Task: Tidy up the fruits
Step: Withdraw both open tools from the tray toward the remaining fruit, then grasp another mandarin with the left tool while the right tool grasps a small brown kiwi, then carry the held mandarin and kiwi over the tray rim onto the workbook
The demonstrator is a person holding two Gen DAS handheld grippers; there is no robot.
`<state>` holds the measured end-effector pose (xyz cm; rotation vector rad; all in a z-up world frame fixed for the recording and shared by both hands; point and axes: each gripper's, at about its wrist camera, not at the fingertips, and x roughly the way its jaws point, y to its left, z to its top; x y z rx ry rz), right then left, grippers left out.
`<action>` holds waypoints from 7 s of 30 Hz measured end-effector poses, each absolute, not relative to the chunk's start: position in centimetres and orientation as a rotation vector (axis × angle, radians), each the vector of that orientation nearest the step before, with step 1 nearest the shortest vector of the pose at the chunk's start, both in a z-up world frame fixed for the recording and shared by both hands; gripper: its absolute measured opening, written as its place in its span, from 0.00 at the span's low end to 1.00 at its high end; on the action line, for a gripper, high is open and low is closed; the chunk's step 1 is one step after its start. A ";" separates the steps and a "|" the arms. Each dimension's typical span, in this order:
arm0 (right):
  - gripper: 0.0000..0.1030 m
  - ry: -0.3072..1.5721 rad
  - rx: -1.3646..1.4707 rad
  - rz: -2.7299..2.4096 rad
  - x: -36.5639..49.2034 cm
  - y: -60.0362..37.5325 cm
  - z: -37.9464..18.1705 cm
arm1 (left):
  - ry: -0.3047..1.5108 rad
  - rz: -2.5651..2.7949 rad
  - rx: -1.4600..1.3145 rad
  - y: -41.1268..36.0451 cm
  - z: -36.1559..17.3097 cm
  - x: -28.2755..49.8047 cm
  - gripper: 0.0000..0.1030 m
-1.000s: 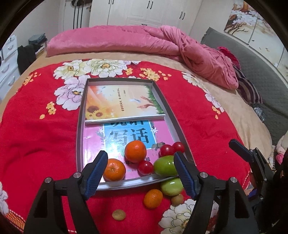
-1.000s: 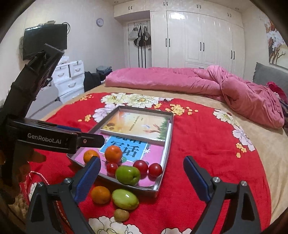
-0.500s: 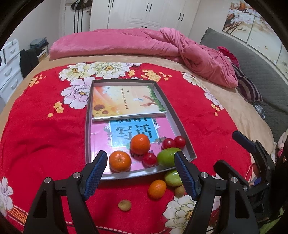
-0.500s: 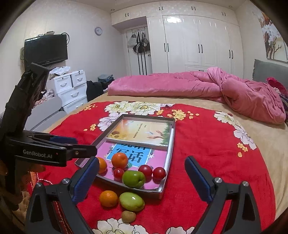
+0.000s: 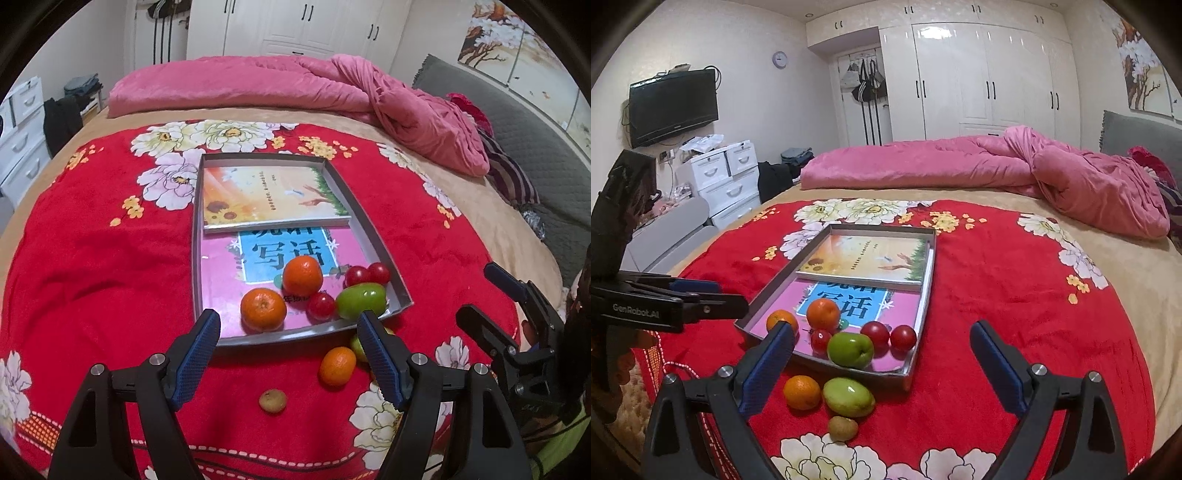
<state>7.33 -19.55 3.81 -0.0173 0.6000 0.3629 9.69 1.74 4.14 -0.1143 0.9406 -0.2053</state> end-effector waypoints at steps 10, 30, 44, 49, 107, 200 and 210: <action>0.93 0.666 -0.036 0.372 6.7 -18.9 2.3 | 0.971 -0.225 -0.066 0.8 2.8 8.6 0.76; 0.93 0.808 -0.099 0.370 5.7 -17.0 -1.1 | 1.016 -0.254 -0.035 -0.8 1.1 7.5 0.76; 0.93 0.879 -0.119 0.371 5.6 -16.4 -2.8 | 1.059 -0.272 -0.027 -1.8 -0.3 7.4 0.76; 0.93 0.897 -0.097 0.368 5.8 -16.7 -3.2 | 1.074 -0.279 -0.019 -2.2 -0.7 7.4 0.76; 0.28 0.799 -0.022 0.504 6.0 -16.5 -1.8 | 1.029 -0.305 -0.143 0.6 1.0 9.4 0.34; 0.28 0.809 -0.097 0.462 14.6 -18.0 -2.8 | 1.048 -0.236 -0.093 -2.5 -1.4 14.7 0.34; 0.28 0.818 -0.097 0.479 15.5 -17.8 -3.3 | 1.049 -0.224 -0.099 -2.4 -1.4 14.8 0.34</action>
